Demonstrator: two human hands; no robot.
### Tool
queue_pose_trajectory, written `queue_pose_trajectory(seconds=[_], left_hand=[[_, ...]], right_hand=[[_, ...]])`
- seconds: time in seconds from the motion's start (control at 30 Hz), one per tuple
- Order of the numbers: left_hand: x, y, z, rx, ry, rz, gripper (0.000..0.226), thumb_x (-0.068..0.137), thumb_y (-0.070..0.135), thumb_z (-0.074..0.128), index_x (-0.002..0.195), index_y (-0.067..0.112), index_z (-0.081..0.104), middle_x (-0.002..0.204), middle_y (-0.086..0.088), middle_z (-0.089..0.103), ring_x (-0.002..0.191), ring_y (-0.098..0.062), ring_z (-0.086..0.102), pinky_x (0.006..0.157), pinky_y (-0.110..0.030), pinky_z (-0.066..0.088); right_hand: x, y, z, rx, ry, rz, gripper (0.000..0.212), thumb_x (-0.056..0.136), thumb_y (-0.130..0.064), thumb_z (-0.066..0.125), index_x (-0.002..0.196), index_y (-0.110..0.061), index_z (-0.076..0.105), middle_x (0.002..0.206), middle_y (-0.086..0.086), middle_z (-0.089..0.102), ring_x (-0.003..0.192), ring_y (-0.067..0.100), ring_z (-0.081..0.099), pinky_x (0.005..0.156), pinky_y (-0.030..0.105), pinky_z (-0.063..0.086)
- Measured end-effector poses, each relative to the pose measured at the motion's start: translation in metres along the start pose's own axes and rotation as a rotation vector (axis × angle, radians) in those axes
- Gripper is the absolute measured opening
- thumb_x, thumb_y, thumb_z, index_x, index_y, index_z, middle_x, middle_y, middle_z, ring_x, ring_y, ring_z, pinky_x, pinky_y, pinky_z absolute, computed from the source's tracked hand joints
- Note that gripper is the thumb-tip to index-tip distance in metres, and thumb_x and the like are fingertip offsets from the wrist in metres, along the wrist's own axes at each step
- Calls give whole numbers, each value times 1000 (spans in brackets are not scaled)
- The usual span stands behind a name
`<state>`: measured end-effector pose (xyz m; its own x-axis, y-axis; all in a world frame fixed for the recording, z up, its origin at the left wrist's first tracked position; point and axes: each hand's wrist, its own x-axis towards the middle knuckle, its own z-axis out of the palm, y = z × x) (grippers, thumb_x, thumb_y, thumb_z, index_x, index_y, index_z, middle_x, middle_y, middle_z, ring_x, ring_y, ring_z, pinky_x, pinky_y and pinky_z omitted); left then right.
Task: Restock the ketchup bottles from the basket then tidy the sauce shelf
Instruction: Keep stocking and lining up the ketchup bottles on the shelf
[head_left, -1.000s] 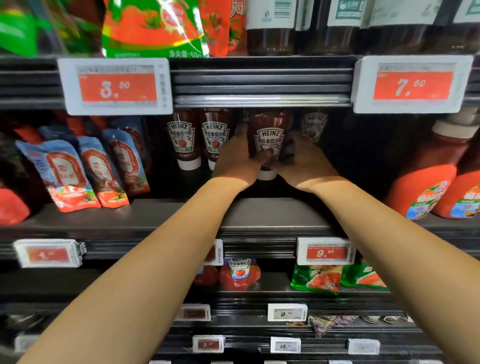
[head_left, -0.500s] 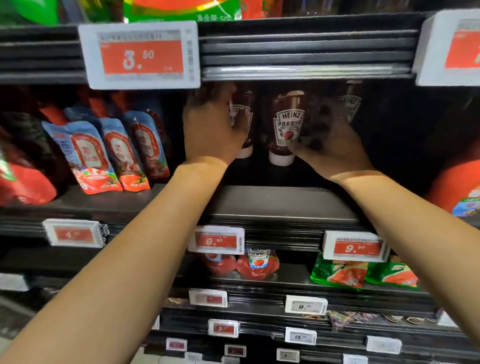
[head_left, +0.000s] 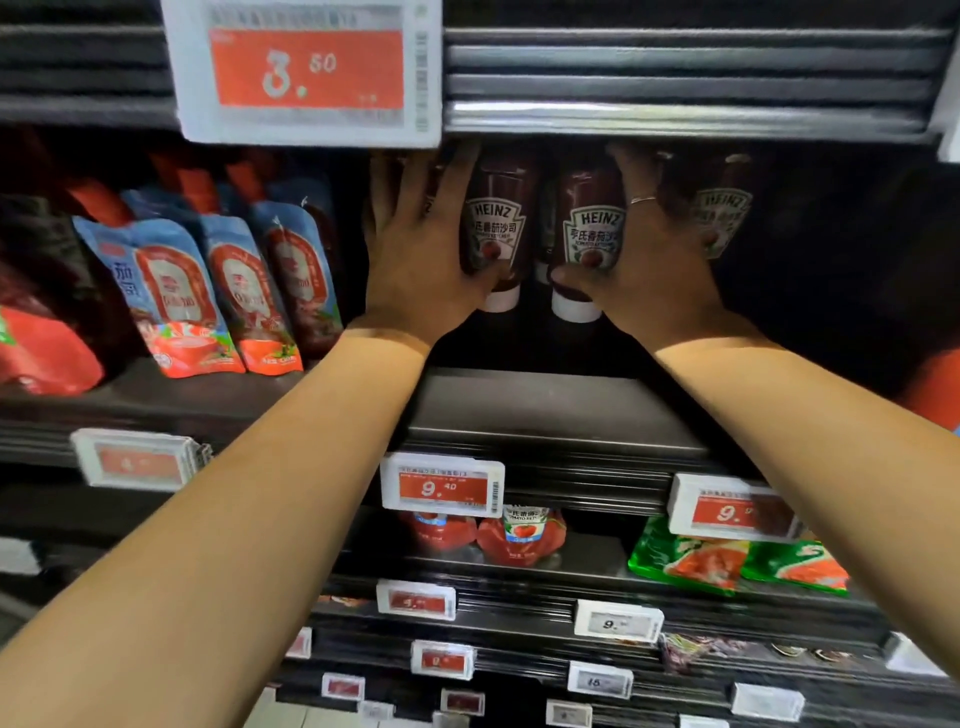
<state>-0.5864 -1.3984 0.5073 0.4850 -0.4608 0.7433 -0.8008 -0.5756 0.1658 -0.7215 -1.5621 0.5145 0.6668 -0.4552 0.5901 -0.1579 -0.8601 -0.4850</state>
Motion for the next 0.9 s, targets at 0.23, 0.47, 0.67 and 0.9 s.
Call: queue_pose_trajectory(seconds=[0.23, 0.47, 0.67, 0.9], left_hand=[[1, 1, 4, 18, 14, -17, 97, 74, 56, 74, 156, 25, 32, 163, -6, 27, 149, -48, 11, 119, -58, 20], [2, 9, 8, 25, 23, -32, 96, 73, 58, 72, 155, 26, 34, 161, -11, 28, 147, -50, 14, 117, -61, 25], [-5, 6, 2, -215, 108, -129, 99, 72, 51, 80, 153, 13, 36, 157, -20, 28, 146, -45, 22, 119, -46, 19], [-11, -4, 4, -393, -52, -532, 97, 74, 22, 85, 152, 10, 28, 146, -15, 47, 134, -33, 46, 108, -36, 39]], right_hand=[[6, 1, 8, -68, 19, 6, 110, 72, -36, 89, 158, -29, 23, 143, 13, 55, 129, 36, 54, 104, 41, 44], [9, 1, 19, -30, 32, 4, 108, 73, -33, 89, 157, -30, 20, 138, 11, 59, 125, 34, 58, 102, 45, 51], [-3, 11, 23, 128, 52, 66, 110, 68, -34, 92, 153, -27, 22, 134, 6, 62, 122, 25, 60, 95, 24, 43], [-2, 28, 22, 62, -85, 178, 70, 76, -49, 83, 133, -18, 57, 129, -2, 68, 123, 17, 61, 104, 29, 48]])
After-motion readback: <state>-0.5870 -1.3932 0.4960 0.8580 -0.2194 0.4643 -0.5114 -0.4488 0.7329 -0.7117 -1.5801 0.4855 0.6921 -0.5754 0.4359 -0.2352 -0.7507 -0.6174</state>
